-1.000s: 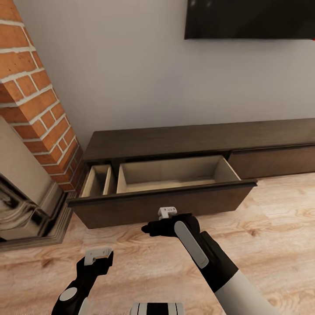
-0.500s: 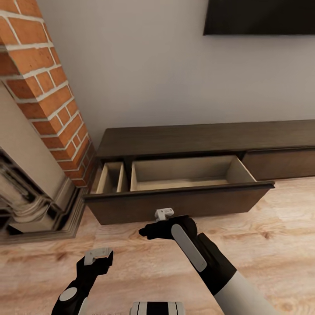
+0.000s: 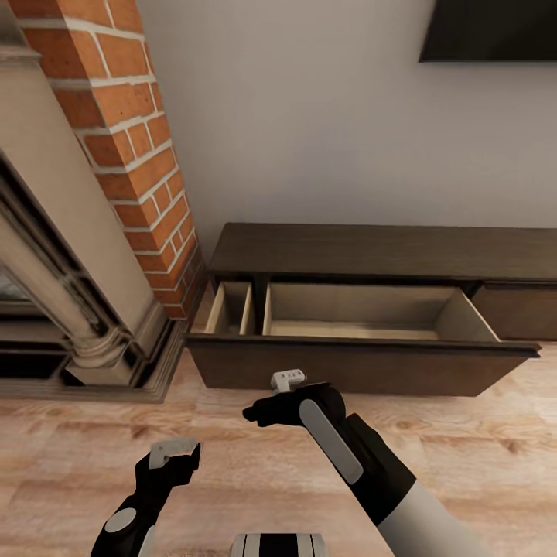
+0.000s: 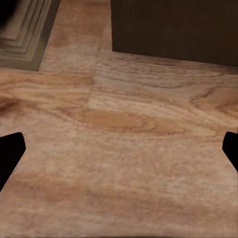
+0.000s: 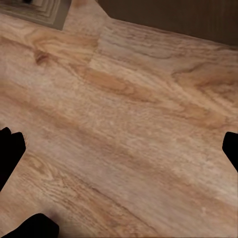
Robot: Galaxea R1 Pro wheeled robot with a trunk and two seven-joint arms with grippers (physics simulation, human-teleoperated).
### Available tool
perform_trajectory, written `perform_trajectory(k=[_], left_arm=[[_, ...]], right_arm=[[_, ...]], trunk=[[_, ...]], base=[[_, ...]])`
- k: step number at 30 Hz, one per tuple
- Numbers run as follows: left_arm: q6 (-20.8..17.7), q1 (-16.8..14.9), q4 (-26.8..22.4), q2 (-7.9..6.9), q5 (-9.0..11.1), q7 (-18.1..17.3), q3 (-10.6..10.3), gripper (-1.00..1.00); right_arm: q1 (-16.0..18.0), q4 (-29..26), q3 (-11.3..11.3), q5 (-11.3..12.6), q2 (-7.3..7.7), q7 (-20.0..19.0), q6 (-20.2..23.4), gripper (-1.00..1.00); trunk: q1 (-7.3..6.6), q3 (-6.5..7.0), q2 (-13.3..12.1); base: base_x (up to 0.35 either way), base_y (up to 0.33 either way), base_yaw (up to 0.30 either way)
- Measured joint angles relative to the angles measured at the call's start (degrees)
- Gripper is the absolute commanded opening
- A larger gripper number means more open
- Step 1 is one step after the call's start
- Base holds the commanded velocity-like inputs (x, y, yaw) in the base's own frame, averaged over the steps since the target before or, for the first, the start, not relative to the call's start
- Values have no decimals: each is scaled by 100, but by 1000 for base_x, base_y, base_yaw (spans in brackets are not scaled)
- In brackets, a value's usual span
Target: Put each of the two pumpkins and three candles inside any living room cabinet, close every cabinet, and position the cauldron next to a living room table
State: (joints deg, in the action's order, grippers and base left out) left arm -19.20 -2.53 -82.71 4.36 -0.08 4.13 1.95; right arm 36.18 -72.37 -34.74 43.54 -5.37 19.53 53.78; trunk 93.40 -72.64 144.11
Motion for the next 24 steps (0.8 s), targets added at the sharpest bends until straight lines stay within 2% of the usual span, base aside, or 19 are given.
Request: perform_trajectory(k=[12, 16, 21, 24], left_arm=[[0, 0, 0, 0, 0, -1, -4, 100], [0, 0, 0, 0, -1, -1, -4, 100], [-1, 0, -1, 0, -1, -6, 2, 100], [0, 0, 0, 0, -1, -9, 4, 100]], right_arm=[[0, 1, -27, -2, -7, -7, 0, 100], [0, 1, -35, -1, -15, -9, 0, 100], [-1, 0, -213, 0, -20, 3, -7, 100], [0, 1, -244, -1, -24, 6, -5, 100]], trunk=[[1, 0, 0], [2, 0, 0], [2, 0, 0], [1, 0, 0]], base=[[-17, 0, 290], [-182, 12, 290], [-219, 93, 290], [-129, 49, 290]])
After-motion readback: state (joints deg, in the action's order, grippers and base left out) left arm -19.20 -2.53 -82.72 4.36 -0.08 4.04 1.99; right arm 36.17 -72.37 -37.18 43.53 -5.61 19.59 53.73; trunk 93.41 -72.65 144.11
